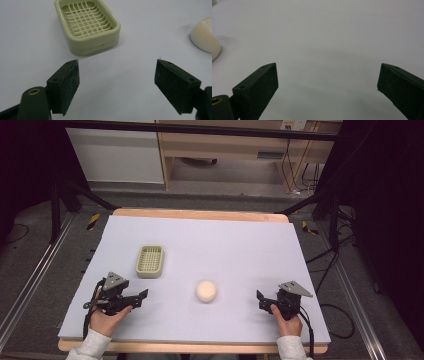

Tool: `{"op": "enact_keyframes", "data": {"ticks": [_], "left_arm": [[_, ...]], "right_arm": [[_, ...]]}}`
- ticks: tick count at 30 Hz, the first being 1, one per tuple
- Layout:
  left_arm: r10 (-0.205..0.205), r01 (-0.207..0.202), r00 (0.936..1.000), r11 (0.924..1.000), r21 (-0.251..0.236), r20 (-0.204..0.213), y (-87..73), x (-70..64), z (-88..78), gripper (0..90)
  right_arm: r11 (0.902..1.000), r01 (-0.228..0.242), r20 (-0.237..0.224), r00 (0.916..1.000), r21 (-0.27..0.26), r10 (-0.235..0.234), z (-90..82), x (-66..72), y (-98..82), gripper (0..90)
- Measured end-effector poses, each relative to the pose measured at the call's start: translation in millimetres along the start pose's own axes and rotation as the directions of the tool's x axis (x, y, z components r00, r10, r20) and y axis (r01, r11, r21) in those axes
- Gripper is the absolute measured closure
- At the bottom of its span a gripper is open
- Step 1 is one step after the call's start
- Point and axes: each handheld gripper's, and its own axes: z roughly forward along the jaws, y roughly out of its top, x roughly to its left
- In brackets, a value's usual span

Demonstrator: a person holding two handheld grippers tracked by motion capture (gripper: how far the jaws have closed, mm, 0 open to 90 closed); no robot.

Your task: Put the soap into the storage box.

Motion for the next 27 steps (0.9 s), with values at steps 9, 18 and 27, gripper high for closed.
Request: {"op": "enact_keyframes", "data": {"ticks": [9,18,27], "left_arm": [[0.021,-0.021,0.9997,0.9998,-0.005,0.014,2.8,-7.6,0.1,19.9],[0.052,-0.052,0.9981,0.9986,0.005,0.032,8.9,-20.4,9.0,19.7],[0.068,-0.068,0.9960,0.9977,-0.006,0.059,15.1,-34.2,13.7,19.8]], "right_arm": [[1.0000,0.006,0.011,0.9999,-0.001,-0.006,0.7,-0.8,-0.9,3.8],[1.0000,0.000,0.012,0.9999,-0.001,0.000,0.7,-0.8,-1.0,3.7],[1.0000,-0.003,0.015,0.9999,-0.003,0.003,0.5,-0.8,-1.2,3.8]]}}
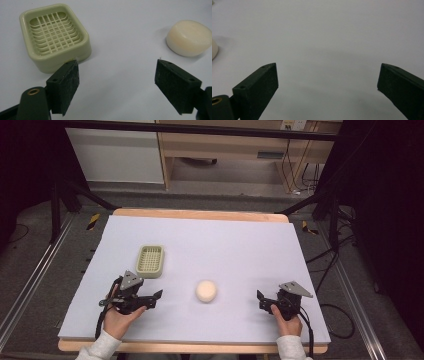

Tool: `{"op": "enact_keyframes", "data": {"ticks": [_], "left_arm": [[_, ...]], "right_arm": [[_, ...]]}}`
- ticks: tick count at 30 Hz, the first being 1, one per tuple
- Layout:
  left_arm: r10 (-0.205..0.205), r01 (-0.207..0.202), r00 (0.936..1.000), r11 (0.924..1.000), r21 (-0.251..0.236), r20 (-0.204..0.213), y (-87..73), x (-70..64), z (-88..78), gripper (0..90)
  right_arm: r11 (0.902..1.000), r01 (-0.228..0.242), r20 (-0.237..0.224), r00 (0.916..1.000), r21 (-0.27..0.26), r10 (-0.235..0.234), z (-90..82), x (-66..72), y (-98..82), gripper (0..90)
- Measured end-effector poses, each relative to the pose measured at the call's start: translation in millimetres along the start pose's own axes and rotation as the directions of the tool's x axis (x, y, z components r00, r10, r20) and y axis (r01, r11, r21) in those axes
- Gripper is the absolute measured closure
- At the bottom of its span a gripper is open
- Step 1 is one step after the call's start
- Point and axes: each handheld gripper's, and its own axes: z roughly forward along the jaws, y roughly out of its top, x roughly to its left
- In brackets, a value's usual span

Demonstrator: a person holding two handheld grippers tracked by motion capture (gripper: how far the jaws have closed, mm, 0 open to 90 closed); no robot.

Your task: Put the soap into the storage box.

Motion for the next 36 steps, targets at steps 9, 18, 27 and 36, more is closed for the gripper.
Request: {"op": "enact_keyframes", "data": {"ticks": [9,18,27,36], "left_arm": [[0.008,-0.008,0.9999,1.0000,0.004,0.012,4.7,-6.4,6.2,19.8],[0.022,-0.022,0.9994,0.9997,0.010,0.028,9.0,-12.2,9.7,19.8],[0.039,-0.040,0.9982,0.9992,0.010,0.046,15.7,-21.7,14.4,19.8],[0.050,-0.051,0.9969,0.9987,0.010,0.060,23.5,-30.0,21.0,19.8]], "right_arm": [[0.9998,-0.009,0.003,1.0000,-0.016,0.009,-1.0,-1.1,0.5,3.8],[0.9998,-0.009,0.013,0.9999,-0.015,0.009,-0.6,-0.8,0.4,3.8],[0.9999,-0.005,0.013,0.9999,-0.014,0.005,-0.7,-0.3,0.1,3.8],[0.9999,-0.006,0.011,0.9999,-0.015,0.006,-0.5,-0.5,0.1,3.8]]}}
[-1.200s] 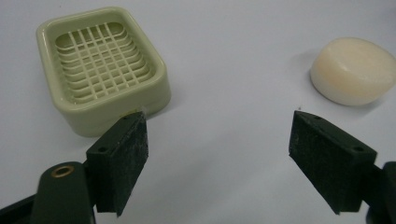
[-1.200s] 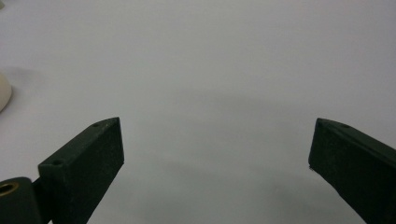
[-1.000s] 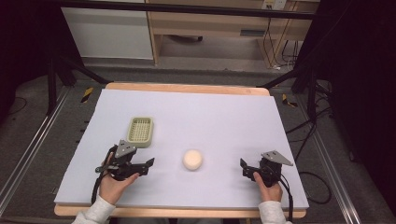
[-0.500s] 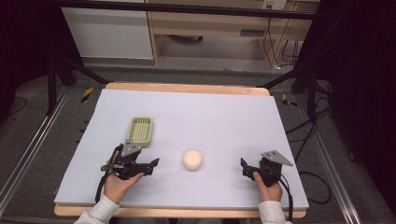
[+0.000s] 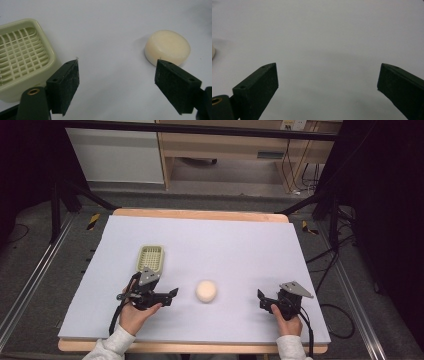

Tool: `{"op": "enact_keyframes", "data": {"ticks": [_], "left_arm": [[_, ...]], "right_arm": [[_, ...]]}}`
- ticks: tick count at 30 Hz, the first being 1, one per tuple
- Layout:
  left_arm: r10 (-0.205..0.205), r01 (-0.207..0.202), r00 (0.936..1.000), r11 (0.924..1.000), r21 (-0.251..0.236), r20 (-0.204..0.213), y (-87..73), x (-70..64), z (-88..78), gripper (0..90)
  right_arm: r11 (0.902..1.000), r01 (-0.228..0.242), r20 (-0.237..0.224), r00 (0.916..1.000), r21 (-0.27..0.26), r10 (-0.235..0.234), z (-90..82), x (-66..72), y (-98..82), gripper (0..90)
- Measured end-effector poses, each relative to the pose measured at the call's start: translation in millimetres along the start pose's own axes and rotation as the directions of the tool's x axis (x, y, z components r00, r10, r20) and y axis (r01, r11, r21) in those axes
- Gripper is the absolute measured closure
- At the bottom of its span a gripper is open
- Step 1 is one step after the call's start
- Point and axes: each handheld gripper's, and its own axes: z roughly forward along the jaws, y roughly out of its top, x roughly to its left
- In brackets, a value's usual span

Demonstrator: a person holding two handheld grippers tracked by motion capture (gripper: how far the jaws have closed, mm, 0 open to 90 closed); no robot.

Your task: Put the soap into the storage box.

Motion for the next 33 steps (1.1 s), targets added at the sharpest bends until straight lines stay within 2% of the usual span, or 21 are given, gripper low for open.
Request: {"op": "enact_keyframes", "data": {"ticks": [10,23,33], "left_arm": [[0.007,-0.007,0.9999,1.0000,0.000,0.011,10.2,-6.6,10.2,19.8],[0.019,-0.018,0.9989,0.9997,-0.017,0.042,27.9,-22.1,21.1,19.8],[0.019,-0.019,0.9987,0.9998,-0.001,0.048,34.8,-27.1,31.0,19.6]], "right_arm": [[1.0000,-0.004,0.001,1.0000,0.002,0.004,0.0,-0.4,0.0,3.8],[1.0000,-0.008,-0.003,1.0000,0.004,0.008,0.2,-0.8,0.1,3.8],[1.0000,-0.008,-0.003,1.0000,0.005,0.008,0.1,-0.9,0.2,3.8]]}}
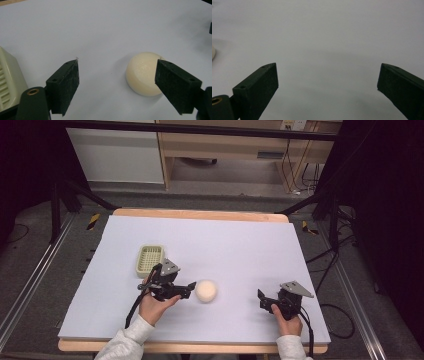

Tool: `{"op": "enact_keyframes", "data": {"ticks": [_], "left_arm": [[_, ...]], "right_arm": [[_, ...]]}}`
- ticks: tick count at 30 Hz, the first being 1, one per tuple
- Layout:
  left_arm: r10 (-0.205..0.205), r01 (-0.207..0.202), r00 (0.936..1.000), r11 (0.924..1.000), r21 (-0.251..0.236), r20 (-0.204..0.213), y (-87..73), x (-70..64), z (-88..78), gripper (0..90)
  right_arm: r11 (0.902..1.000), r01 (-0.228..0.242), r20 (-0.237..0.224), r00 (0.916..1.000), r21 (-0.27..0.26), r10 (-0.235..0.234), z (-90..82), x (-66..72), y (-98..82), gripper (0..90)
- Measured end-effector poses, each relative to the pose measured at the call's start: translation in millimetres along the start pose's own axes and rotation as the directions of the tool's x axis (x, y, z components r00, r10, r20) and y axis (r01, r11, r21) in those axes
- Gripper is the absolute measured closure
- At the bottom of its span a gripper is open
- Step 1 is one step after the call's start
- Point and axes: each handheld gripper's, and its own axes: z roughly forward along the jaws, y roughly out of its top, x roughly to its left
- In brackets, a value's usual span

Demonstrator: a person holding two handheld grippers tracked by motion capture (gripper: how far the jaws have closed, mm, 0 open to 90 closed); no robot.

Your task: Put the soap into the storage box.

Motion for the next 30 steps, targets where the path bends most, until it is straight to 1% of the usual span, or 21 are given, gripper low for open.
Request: {"op": "enact_keyframes", "data": {"ticks": [6,12,16,18,22,23,24,25,26,27,28,29,30], "left_arm": [[-0.002,0.002,1.0000,1.0000,-0.004,0.003,1.9,-2.0,3.8,19.6],[0.009,-0.009,0.9999,0.9999,0.006,0.007,3.8,-4.5,8.7,19.5],[0.006,-0.006,0.9999,1.0000,0.006,0.008,6.2,-7.1,12.4,19.4],[0.004,-0.004,0.9999,1.0000,0.005,0.016,7.8,-8.9,13.8,19.3],[0.023,-0.023,0.9996,0.9995,0.020,0.014,9.7,-11.9,16.6,19.1],[0.020,-0.020,0.9997,0.9996,0.019,0.016,10.2,-13.0,18.1,19.0],[0.026,-0.027,0.9995,0.9993,0.026,0.018,10.7,-13.5,18.8,18.9],[0.022,-0.022,0.9996,0.9995,0.023,0.019,10.9,-14.5,20.0,18.8],[0.030,-0.030,0.9994,0.9990,0.032,0.020,11.3,-14.7,20.7,18.7],[0.025,-0.025,0.9995,0.9992,0.030,0.020,11.5,-15.7,22.1,18.6],[0.031,-0.032,0.9993,0.9988,0.038,0.021,11.8,-16.3,23.0,18.5],[0.025,-0.026,0.9995,0.9991,0.033,0.020,11.9,-17.4,24.1,18.5],[0.031,-0.032,0.9993,0.9987,0.040,0.022,12.2,-18.0,24.6,18.4]], "right_arm": [[1.0000,0.002,-0.001,1.0000,0.000,-0.002,0.2,0.1,0.0,3.8],[1.0000,0.003,-0.001,1.0000,0.003,-0.003,0.4,0.0,0.0,3.8],[1.0000,0.004,-0.001,1.0000,0.001,-0.004,0.3,0.2,0.0,3.8],[1.0000,0.003,-0.002,1.0000,0.000,-0.003,0.2,0.3,0.0,3.8],[1.0000,0.003,-0.002,1.0000,0.001,-0.003,0.3,0.3,0.0,3.8],[1.0000,0.003,0.000,1.0000,0.002,-0.003,0.2,0.4,0.0,3.8],[1.0000,0.004,-0.002,1.0000,0.002,-0.004,0.4,0.2,0.0,3.8],[1.0000,0.004,-0.002,1.0000,0.003,-0.004,0.4,0.2,0.0,3.8],[1.0000,0.004,-0.001,1.0000,0.004,-0.004,0.4,0.2,0.0,3.8],[1.0000,0.004,-0.001,1.0000,0.004,-0.004,0.3,0.2,0.0,3.9],[1.0000,0.003,-0.001,1.0000,0.003,-0.003,0.3,0.2,0.0,3.8],[1.0000,0.003,-0.003,1.0000,0.002,-0.003,0.3,0.2,0.0,3.8],[1.0000,0.003,-0.003,1.0000,0.002,-0.003,0.3,0.3,0.0,3.8]]}}
